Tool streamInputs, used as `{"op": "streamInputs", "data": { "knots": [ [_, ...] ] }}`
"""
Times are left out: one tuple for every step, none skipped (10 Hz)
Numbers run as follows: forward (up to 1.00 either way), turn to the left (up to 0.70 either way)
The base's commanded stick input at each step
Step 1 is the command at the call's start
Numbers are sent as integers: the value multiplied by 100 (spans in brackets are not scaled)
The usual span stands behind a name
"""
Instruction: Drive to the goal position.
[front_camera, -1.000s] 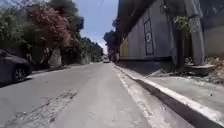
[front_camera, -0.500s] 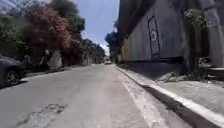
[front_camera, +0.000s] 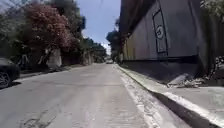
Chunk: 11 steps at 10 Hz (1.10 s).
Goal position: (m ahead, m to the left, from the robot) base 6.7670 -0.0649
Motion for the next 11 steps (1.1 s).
{"op": "streamInputs", "data": {
  "knots": [
    [100, 0],
    [100, 0],
    [100, 0],
    [100, 0],
    [100, 0],
    [100, 0],
    [100, 0],
    [100, 0],
    [100, 0],
    [100, 0],
    [100, 0]
  ]
}}
